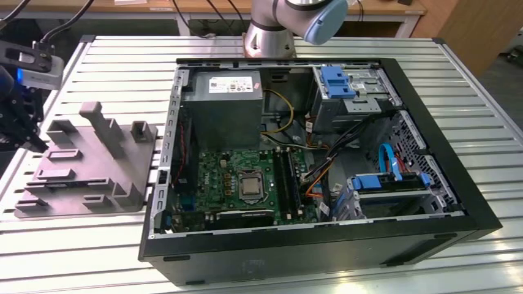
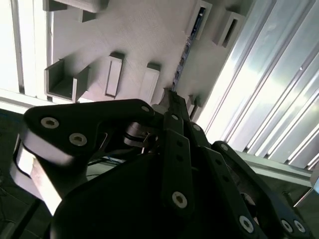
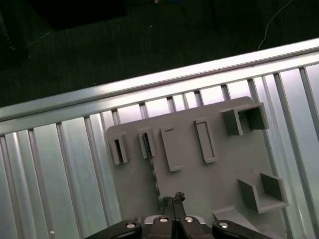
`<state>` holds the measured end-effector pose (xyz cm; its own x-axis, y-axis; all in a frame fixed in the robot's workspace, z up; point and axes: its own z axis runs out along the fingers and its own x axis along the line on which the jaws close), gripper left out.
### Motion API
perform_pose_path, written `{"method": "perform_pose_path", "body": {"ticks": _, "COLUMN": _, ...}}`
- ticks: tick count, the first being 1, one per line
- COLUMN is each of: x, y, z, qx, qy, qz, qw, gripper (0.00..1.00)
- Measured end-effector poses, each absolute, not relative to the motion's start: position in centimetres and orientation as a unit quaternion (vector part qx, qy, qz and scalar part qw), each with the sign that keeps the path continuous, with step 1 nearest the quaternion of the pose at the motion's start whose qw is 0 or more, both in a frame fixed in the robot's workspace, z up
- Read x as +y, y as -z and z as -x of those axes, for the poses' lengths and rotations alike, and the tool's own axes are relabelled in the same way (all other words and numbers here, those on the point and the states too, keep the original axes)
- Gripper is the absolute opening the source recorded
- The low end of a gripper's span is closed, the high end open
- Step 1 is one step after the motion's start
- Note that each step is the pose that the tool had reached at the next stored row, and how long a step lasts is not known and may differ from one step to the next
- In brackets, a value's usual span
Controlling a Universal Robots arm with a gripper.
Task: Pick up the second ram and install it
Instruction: 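Pick up the second ram and move it above second insertion slot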
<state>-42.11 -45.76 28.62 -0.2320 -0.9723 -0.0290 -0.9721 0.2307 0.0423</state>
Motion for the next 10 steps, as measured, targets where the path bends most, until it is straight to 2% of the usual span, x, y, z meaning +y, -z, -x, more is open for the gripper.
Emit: {"method": "perform_pose_path", "body": {"ticks": 10, "x": -45.8, "y": -27.4, "z": 41.9, "qx": -0.741, "qy": 0.025, "qz": -0.672, "qw": 0.004, "gripper": 0.1}}
